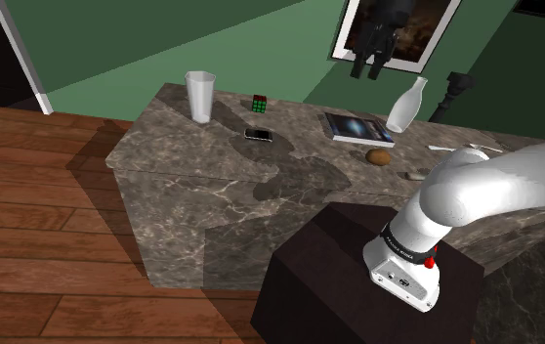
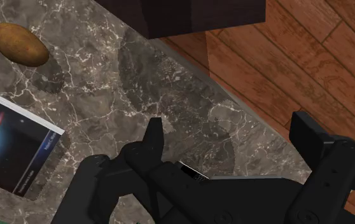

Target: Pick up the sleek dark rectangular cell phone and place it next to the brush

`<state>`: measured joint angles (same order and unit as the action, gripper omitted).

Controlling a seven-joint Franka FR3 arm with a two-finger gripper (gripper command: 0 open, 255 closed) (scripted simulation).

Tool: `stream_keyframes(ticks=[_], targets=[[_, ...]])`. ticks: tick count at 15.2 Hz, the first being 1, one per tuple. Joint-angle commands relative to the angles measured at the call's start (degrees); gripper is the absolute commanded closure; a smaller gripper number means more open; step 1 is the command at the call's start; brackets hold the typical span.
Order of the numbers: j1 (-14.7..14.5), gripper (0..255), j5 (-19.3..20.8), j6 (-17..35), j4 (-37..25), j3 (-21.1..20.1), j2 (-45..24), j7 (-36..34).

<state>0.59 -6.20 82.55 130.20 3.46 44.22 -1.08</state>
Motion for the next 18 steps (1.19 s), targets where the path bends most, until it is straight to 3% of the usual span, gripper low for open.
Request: stream_keyframes(ticks=[1,9,18], targets=[[0.0,0,0.0,0.0,0.0,0.0,0.0,0.0],[-2.1,0,2.6,14.7,3.0,1.5,-11.4,9.0],[-4.3,0,4.1,29.5,0.2,2.5,-28.2,18.0]])
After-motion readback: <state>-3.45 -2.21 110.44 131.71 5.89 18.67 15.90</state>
